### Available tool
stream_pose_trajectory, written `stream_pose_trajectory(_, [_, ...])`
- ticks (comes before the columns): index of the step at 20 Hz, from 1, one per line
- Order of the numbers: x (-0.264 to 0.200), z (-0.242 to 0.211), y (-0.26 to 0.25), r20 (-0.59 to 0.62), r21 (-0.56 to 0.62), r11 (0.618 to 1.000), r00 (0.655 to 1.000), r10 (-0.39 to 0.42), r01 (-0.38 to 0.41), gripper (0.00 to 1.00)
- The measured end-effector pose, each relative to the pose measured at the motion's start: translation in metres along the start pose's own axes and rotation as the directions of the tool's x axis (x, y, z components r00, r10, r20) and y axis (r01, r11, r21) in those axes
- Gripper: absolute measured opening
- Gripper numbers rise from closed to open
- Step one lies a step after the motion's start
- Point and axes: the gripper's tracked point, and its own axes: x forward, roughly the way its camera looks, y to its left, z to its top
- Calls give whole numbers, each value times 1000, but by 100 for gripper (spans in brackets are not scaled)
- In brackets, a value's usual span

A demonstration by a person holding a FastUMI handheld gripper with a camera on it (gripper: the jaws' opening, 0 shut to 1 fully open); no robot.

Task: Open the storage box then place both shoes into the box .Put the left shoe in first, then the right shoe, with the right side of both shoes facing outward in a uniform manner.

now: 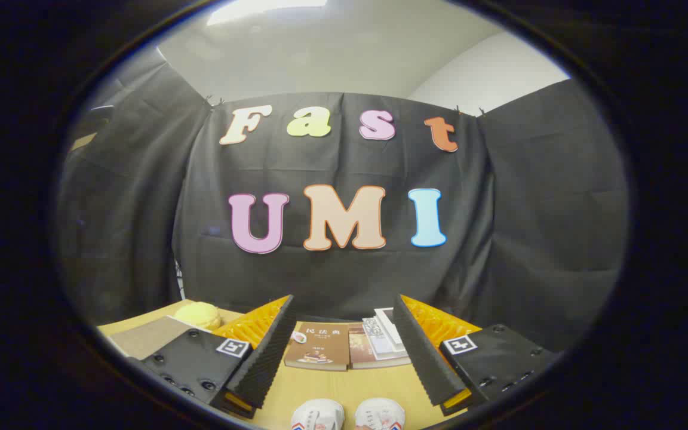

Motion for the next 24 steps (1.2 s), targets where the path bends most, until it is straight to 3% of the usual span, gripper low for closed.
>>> stream_pose_trajectory(19, [-2,4,-8,15,-11,1000,1000,-8,8,100])
stream_pose_trajectory(24, [-7,1,2,7,24,999,999,39,-39,100])
